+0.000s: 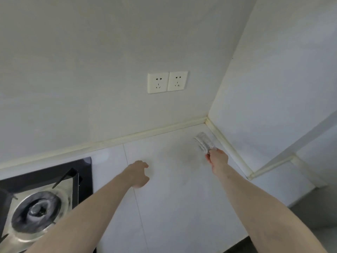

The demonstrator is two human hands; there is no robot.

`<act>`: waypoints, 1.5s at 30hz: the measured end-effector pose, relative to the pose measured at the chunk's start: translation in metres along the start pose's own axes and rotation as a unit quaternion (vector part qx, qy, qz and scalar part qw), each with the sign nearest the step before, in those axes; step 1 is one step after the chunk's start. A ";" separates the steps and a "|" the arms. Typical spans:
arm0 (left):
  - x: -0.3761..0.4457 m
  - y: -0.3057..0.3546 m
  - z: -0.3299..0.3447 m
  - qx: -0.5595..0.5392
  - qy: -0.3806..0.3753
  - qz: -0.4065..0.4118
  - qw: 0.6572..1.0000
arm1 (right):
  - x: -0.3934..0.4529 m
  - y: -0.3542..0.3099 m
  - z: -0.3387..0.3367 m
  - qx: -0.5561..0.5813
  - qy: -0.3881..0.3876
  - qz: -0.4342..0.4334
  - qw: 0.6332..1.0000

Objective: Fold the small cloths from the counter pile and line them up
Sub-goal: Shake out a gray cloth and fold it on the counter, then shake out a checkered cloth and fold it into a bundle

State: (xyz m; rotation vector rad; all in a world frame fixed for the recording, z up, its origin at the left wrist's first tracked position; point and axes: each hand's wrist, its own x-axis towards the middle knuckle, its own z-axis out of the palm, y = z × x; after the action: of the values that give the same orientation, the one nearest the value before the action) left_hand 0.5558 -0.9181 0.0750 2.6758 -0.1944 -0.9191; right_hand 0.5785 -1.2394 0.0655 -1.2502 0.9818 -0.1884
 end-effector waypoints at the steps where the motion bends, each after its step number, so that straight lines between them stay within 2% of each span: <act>1: 0.010 0.001 -0.001 0.016 -0.004 -0.005 1.000 | 0.011 -0.001 0.004 0.009 0.002 0.006 1.000; 9: 0.074 0.016 -0.005 0.102 -0.024 -0.010 0.994 | 0.083 0.014 0.022 0.085 0.009 0.005 0.996; 14: 0.085 0.011 0.007 0.149 -0.072 -0.011 0.986 | 0.116 0.014 0.030 0.084 0.021 0.011 0.996; 17: 0.082 0.009 0.018 0.220 -0.046 0.004 0.974 | 0.132 0.011 0.035 0.055 0.028 -0.010 0.998; 20: 0.086 0.010 0.020 0.209 -0.039 0.007 0.977 | 0.152 0.009 0.031 -0.032 0.018 -0.024 0.999; 26: 0.085 0.009 0.021 0.210 -0.043 0.003 0.977 | 0.178 0.011 0.042 -0.104 0.008 -0.063 0.993; 32: 0.087 0.007 0.025 0.189 -0.035 0.002 0.981 | 0.181 0.010 0.049 -0.038 0.041 -0.034 0.998; 35: 0.084 0.001 0.037 0.149 -0.032 -0.007 0.988 | 0.171 0.029 0.041 0.016 0.031 -0.023 0.999; 37: 0.074 -0.001 0.048 0.135 -0.031 -0.010 0.990 | 0.164 0.049 0.035 -0.022 0.028 -0.036 0.999; 41: 0.038 -0.003 0.069 0.119 -0.054 -0.008 0.991 | 0.124 0.082 0.014 -0.199 0.044 -0.066 0.977; 43: 0.012 -0.004 0.076 0.082 -0.070 -0.005 0.994 | 0.075 0.093 0.003 -0.303 0.016 -0.092 0.948; 45: -0.020 -0.008 0.078 0.007 -0.052 0.003 0.999 | 0.022 0.113 -0.008 -0.413 -0.031 -0.151 0.897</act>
State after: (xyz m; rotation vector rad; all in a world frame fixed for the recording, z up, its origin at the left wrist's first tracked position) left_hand 0.4924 -0.9247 0.0252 2.6401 -0.2314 -1.0595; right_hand 0.5433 -1.2185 -0.0428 -2.1816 0.8213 0.0462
